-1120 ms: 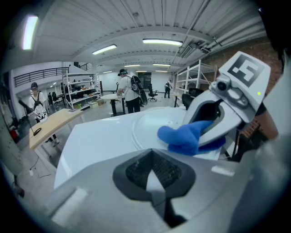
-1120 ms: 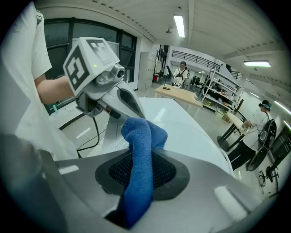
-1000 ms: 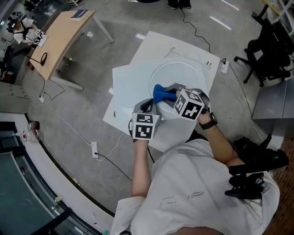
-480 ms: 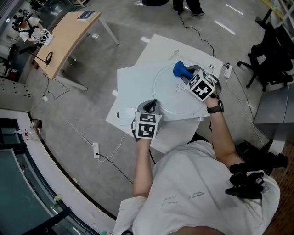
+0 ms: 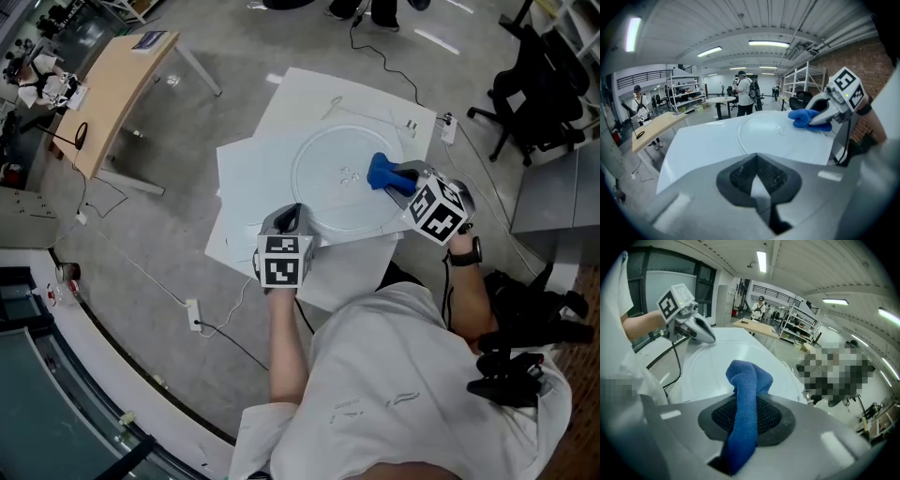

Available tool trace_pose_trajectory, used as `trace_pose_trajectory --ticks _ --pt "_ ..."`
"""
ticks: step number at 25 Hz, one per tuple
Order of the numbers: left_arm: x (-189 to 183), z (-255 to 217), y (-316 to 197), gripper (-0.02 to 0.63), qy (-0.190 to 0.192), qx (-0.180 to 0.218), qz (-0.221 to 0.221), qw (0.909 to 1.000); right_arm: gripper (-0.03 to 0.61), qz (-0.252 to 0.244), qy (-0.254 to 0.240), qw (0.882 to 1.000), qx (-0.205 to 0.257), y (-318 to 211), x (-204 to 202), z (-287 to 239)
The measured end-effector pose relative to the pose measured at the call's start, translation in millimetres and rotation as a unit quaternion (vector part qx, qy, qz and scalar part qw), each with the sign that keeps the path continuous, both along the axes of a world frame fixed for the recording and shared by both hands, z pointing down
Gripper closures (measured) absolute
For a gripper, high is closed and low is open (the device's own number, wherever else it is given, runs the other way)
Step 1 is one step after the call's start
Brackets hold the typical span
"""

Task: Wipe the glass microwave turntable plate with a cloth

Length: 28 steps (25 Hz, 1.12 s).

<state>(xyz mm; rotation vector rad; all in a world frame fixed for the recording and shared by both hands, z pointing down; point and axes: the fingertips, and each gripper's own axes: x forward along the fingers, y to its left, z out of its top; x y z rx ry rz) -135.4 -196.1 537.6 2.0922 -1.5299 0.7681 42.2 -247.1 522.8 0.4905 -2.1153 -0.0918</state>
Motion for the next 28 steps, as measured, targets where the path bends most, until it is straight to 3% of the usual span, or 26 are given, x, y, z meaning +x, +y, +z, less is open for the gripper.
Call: trace_pose_trajectory --ticks 7,13,15,18,23,28 --pt "3.1 1.1 -0.3 0.612 -0.002 0.001 0.000 1.0000 0.491 -0.086 -0.001 0.996 -0.019 55.3 -54.5 5.6" --pt "4.6 -1.9 0.8 0.612 -0.002 -0.001 0.000 1.0000 0.492 -0.148 -0.026 0.988 -0.024 48.6 -131.5 7.3" --pt "3.3 -0.8 -0.9 0.612 -0.005 0.003 -0.002 1.0000 0.494 -0.137 -0.036 0.990 -0.016 29.1 -147.6 7.3" --pt "3.3 -0.2 -1.1 0.612 -0.006 0.002 0.001 1.0000 0.495 -0.072 -0.051 0.996 0.005 -15.3 -147.0 7.1" --pt "4.9 -0.6 -1.1 0.612 -0.002 0.000 0.005 1.0000 0.495 0.015 -0.044 0.999 0.018 -66.7 -95.4 6.0" --pt "4.4 -1.6 -0.7 0.612 0.001 -0.001 0.007 1.0000 0.491 0.046 -0.033 0.998 0.001 -66.3 -40.7 5.5"
